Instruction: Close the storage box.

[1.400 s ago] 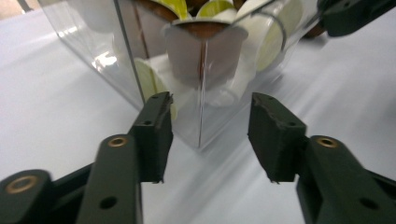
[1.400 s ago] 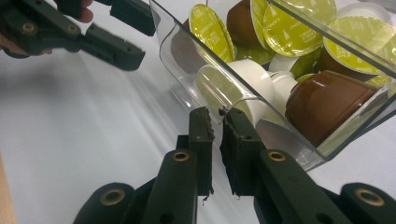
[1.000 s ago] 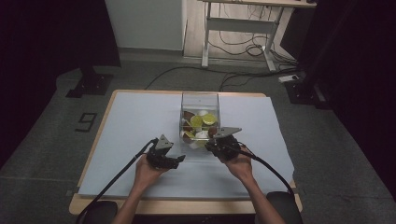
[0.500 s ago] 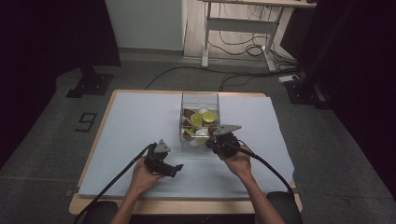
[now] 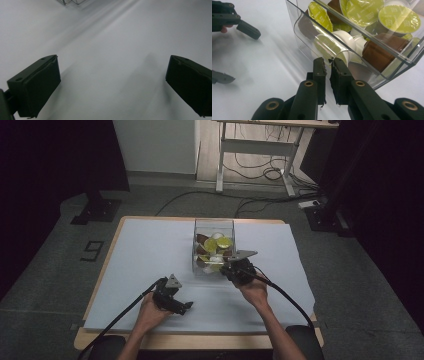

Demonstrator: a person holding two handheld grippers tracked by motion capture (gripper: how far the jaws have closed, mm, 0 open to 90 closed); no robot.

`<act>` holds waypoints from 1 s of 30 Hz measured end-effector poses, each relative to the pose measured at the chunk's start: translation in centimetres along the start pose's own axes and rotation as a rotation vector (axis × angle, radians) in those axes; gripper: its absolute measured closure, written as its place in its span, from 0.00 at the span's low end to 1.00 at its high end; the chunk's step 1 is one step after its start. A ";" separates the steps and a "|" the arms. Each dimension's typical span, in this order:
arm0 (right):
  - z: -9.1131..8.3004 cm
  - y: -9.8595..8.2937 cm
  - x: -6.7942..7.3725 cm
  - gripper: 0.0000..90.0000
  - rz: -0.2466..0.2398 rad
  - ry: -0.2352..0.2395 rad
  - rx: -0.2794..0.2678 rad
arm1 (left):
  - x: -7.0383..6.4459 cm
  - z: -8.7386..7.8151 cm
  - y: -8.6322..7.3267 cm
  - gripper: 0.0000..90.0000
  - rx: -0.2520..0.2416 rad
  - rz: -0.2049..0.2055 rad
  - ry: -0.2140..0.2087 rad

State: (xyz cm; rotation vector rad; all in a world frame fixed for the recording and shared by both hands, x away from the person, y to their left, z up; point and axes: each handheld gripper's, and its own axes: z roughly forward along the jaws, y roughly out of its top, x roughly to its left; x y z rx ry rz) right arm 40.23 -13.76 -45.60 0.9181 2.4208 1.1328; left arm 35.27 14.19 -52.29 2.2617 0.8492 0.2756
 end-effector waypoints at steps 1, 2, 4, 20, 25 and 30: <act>0.0 0.0 0.0 0.91 0.001 -0.001 0.000 | 0.0 0.0 0.0 0.00 -0.003 -0.002 -0.006; 0.1 0.1 -0.1 0.91 0.003 -0.004 0.000 | -0.1 0.0 0.0 0.00 -0.005 -0.002 -0.007; 0.2 0.2 -0.2 0.91 0.001 -0.006 0.002 | -0.1 0.0 0.0 0.00 -0.003 0.001 -0.005; 1.0 0.7 -1.0 0.90 0.010 -0.029 0.002 | -0.3 0.3 -0.2 0.00 0.013 0.016 -0.002; 1.3 0.8 -1.3 0.91 0.018 -0.036 -0.001 | -0.3 0.3 -0.2 0.00 0.015 0.016 0.000; 1.6 0.9 -1.5 0.91 0.023 -0.043 -0.002 | -0.3 0.3 -0.2 0.00 0.016 0.023 0.002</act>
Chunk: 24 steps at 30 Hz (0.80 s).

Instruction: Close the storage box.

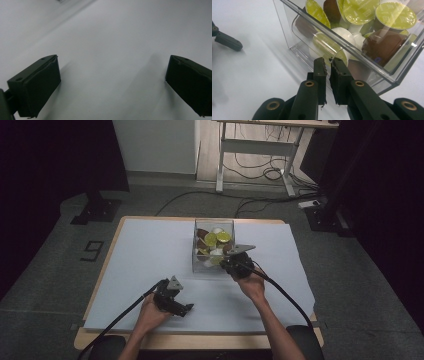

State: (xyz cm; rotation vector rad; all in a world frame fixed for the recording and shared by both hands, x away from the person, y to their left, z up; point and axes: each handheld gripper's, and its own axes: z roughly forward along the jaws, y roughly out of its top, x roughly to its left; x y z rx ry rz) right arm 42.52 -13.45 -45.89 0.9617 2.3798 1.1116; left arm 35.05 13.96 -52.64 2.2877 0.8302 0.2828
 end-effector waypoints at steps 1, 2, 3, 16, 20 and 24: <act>0.0 0.0 0.0 0.92 0.002 -0.003 -0.001 | 0.0 0.0 0.0 0.00 0.000 0.001 0.001; 0.1 0.1 -0.1 0.92 0.004 -0.009 0.001 | 0.0 0.0 0.0 0.00 0.000 0.001 0.001; 0.2 0.1 -0.1 0.92 0.003 -0.013 0.001 | 0.0 0.0 0.0 0.00 0.000 0.001 0.002; 0.7 0.5 -0.3 0.92 0.018 -0.043 -0.010 | 0.0 0.0 0.0 0.00 0.000 0.001 0.000; 0.7 0.5 -0.3 0.92 0.018 -0.043 -0.011 | 0.1 0.0 0.0 0.00 0.002 0.002 0.001; 0.7 0.5 -0.3 0.92 0.015 -0.042 -0.011 | 0.1 0.0 -0.1 0.00 0.004 0.005 0.005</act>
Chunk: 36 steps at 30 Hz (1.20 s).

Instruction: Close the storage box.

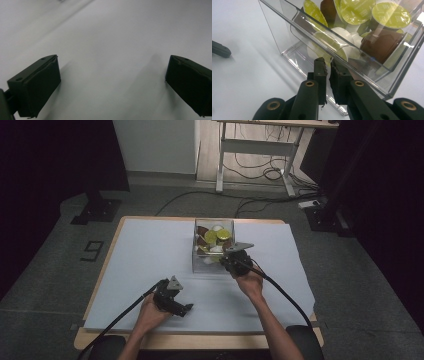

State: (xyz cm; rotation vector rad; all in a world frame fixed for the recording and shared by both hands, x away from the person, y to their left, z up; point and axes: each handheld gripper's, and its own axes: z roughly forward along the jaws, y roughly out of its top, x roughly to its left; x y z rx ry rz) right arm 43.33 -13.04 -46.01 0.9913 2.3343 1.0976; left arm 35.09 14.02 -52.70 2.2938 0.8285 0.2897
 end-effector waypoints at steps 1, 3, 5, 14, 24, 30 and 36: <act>0.0 0.0 0.0 0.92 0.000 0.001 0.001 | 0.0 0.0 0.0 0.00 0.000 0.001 0.001; 0.0 0.0 0.0 0.91 0.000 0.001 0.000 | 0.0 0.0 0.0 0.00 0.002 0.003 0.002; -0.1 0.0 0.0 0.91 0.003 0.001 0.000 | 0.0 0.0 0.0 0.00 0.008 0.008 0.006; -0.9 -0.1 0.4 0.78 -0.015 0.021 0.017 | -0.1 0.0 -0.1 0.00 0.009 0.015 0.010; -1.9 -0.2 0.9 0.54 -0.064 0.018 0.023 | 0.0 0.0 -0.1 0.00 0.008 0.015 0.007; -2.7 -0.3 1.0 0.39 -0.076 0.018 0.043 | 0.0 0.0 -0.1 0.00 0.009 0.015 0.006; -3.4 -0.5 1.1 0.30 -0.073 0.036 0.044 | 0.0 0.0 -0.1 0.00 0.009 0.014 0.005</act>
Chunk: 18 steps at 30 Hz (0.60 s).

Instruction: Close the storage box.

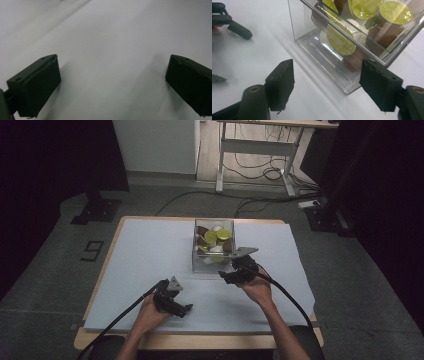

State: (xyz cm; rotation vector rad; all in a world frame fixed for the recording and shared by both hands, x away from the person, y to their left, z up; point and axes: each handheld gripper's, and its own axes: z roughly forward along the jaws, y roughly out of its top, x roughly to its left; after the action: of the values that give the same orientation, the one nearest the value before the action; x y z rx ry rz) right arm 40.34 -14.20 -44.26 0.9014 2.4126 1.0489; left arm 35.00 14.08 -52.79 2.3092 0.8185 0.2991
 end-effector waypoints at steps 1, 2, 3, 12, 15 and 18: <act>-0.1 0.0 0.0 0.28 -0.003 0.000 -0.001 | 0.0 0.0 0.0 0.00 0.000 0.000 0.000; -0.3 -0.1 -0.1 0.26 0.001 0.002 -0.004 | 0.0 0.0 0.0 0.00 0.000 0.000 0.000; -0.4 -0.2 -0.1 0.25 0.005 0.005 -0.005 | 0.0 0.0 0.0 0.00 0.000 0.000 0.000; -1.5 -0.9 -0.6 0.15 0.006 -0.008 0.011 | 0.0 0.0 0.0 0.00 0.000 0.000 0.000; -2.0 -1.2 -0.8 0.14 0.007 -0.018 -0.002 | 0.0 0.0 0.0 0.00 0.000 0.000 -0.001; -2.5 -1.6 -0.9 0.08 0.001 -0.047 0.001 | 0.0 0.0 0.0 0.00 0.000 -0.001 -0.001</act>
State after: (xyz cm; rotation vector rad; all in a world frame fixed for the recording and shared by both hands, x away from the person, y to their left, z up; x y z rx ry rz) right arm 38.99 -16.95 -43.72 0.9167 2.3750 1.0159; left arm 35.02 14.10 -52.80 2.3089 0.8189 0.2974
